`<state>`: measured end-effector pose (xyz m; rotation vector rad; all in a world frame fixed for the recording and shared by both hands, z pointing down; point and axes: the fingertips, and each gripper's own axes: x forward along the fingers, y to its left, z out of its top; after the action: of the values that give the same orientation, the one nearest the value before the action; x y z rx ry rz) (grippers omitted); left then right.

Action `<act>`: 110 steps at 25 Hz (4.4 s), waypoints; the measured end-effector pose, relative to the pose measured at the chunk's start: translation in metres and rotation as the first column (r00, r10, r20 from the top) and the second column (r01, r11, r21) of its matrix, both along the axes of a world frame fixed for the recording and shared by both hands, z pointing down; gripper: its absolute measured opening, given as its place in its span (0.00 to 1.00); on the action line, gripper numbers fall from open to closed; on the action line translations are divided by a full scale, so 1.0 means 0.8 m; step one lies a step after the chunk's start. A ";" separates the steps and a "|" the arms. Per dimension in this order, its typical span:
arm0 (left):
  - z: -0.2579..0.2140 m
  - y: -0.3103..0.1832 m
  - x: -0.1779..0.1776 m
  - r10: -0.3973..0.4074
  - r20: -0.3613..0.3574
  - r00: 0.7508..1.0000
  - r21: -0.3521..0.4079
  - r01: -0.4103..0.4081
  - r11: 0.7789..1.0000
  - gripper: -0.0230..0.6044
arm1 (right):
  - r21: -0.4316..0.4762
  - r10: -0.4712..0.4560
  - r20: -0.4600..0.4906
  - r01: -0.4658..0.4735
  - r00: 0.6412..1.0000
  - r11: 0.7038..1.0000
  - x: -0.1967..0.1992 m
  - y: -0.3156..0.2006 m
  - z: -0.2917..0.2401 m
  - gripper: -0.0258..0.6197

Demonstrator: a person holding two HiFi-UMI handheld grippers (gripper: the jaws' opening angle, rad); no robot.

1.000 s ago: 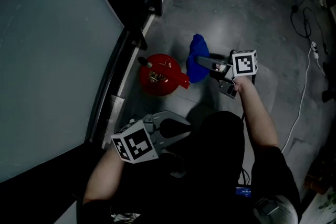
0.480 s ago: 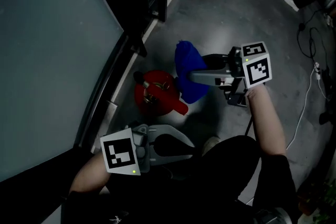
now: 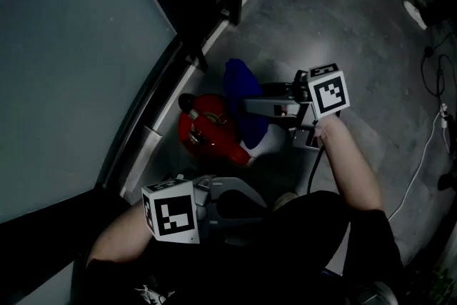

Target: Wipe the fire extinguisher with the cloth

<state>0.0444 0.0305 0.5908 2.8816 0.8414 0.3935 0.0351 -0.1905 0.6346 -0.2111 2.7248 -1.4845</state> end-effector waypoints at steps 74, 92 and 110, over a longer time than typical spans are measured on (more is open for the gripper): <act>-0.157 -0.084 -0.003 -0.356 -0.053 0.933 -0.099 0.350 0.932 0.14 | 0.005 0.381 -0.589 -0.469 0.712 0.883 0.155 0.071 0.105 0.25; -0.724 -0.086 -0.080 -0.943 -0.111 0.314 0.122 0.946 0.301 0.13 | 0.399 0.577 -0.247 -0.461 0.779 0.793 0.152 0.147 -0.690 0.25; -0.788 0.071 -0.224 -0.967 -0.169 0.192 -0.072 0.976 0.207 0.11 | 0.620 0.720 -0.138 -0.507 0.681 0.598 0.067 0.365 -0.838 0.25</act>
<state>-0.1344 0.0872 -0.0399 2.7597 -1.1449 -0.0385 0.0888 0.1016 -0.0362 -1.3955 2.6990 -0.4753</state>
